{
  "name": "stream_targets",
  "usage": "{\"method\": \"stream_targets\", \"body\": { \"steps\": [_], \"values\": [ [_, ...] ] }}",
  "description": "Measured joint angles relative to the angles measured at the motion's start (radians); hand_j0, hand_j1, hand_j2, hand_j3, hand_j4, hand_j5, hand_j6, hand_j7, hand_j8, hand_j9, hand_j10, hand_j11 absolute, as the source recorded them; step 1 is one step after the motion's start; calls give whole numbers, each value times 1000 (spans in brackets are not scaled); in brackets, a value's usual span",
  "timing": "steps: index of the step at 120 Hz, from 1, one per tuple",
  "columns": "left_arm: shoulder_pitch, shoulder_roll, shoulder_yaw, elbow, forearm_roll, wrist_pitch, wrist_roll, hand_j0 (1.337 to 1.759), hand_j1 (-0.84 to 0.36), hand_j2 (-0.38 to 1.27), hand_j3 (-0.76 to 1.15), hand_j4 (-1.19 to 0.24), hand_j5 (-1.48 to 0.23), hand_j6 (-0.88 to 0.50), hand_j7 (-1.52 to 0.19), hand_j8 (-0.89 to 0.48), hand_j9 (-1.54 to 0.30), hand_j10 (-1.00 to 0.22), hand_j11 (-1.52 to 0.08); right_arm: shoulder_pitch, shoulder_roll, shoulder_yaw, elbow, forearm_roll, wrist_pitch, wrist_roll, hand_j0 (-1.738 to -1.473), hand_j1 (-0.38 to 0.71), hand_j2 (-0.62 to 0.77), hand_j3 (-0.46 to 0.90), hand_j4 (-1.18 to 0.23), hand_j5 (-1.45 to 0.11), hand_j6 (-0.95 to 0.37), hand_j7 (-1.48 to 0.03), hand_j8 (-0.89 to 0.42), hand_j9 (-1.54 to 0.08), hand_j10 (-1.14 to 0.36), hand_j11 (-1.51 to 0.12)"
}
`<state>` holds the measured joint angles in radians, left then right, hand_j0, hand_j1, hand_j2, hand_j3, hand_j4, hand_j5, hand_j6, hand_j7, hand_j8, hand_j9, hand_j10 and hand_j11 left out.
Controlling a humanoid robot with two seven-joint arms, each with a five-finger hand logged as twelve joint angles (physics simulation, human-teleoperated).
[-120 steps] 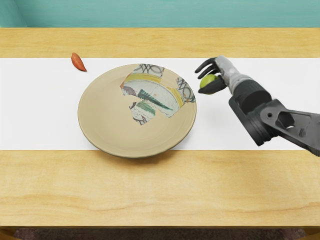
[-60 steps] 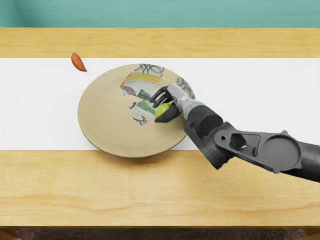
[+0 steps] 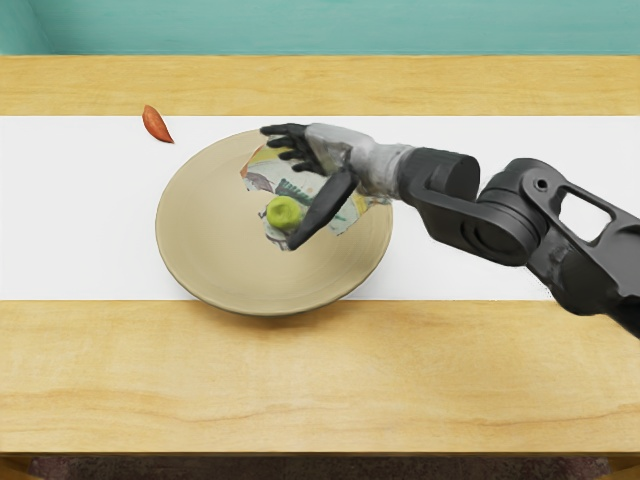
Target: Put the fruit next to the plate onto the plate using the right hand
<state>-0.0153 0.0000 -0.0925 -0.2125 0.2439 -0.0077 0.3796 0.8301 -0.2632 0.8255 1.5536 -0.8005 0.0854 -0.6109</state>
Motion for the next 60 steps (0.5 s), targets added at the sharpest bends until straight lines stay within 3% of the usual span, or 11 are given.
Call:
{"method": "stream_targets", "body": {
  "steps": [16, 31, 60],
  "values": [
    [2, 0, 0, -1, -1, -1, 0, 1658, 349, 0, 0, 0, 0, 0, 0, 0, 0, 0, 0, -151, -8, 247, 5, 159, 266, 0, -1658, -299, -5, 0, -51, -69, -52, -67, -43, -68, -45, -67],
    [2, 0, 0, -1, -1, -1, 0, 1658, 349, 0, 0, 0, 0, 0, 0, 0, 0, 0, 0, -283, -71, 378, 3, 347, 414, 0, -1658, -310, -5, 0, -38, -50, -38, -50, -33, -50, -34, -50],
    [0, 0, 0, -1, -1, -2, 0, 1658, 349, 0, 0, 0, 0, 0, 0, 0, 0, 0, 0, -490, -115, 633, -26, 521, 515, 0, -1658, -320, -4, 0, -25, -34, -25, -34, -24, -34, -24, -34]
  ]
}}
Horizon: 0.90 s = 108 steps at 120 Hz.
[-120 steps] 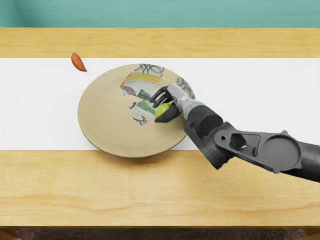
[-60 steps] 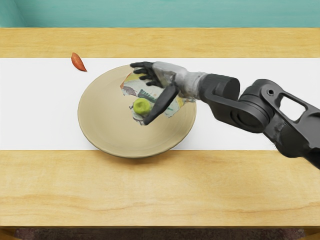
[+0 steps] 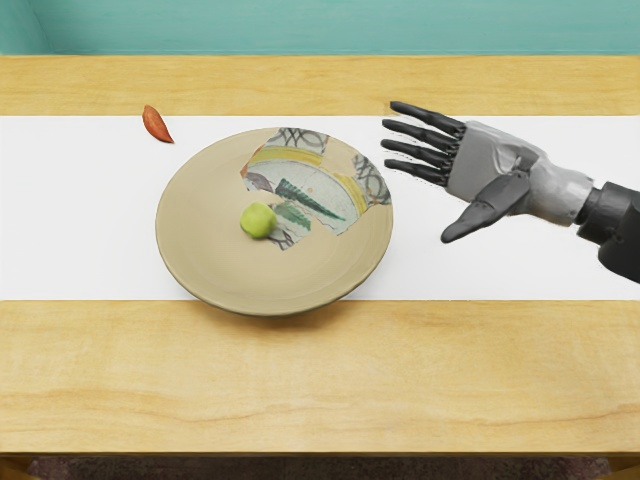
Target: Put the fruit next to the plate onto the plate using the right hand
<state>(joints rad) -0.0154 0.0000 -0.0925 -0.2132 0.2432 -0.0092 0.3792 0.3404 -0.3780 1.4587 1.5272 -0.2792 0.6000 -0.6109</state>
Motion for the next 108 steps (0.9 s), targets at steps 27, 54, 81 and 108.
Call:
{"method": "stream_targets", "body": {
  "steps": [27, 54, 81, 108],
  "values": [
    [0, 0, 0, 0, 0, 0, 0, 1658, 349, 0, 0, 0, 0, 0, 0, 0, 0, 0, 0, -140, 0, 130, -60, 191, 10, 0, -1658, -323, -4, 0, -22, -29, -21, -29, -21, -29, -21, -29],
    [-1, 0, 0, 0, 0, 0, 0, 1658, 349, 0, 0, 0, 0, 0, 0, 0, 0, 0, 0, -207, 0, 242, -183, 269, 11, 0, -1658, -326, -3, 0, -19, -26, -19, -26, -19, -26, -19, -26],
    [-1, 0, 0, 0, 0, 0, 0, 1658, 349, 0, 0, 0, 0, 0, 0, 0, 0, 0, 0, -232, -5, 297, -241, 278, 11, 0, -1658, -327, -3, 0, -18, -25, -18, -25, -18, -25, -18, -25],
    [-1, 0, 0, 0, 0, 0, 0, 1658, 349, 0, 0, 0, 0, 0, 0, 0, 0, 0, 0, -247, -2, 333, -259, 279, 11, 0, -1658, -327, -3, 0, -18, -24, -17, -24, -17, -24, -18, -24]
  ]
}}
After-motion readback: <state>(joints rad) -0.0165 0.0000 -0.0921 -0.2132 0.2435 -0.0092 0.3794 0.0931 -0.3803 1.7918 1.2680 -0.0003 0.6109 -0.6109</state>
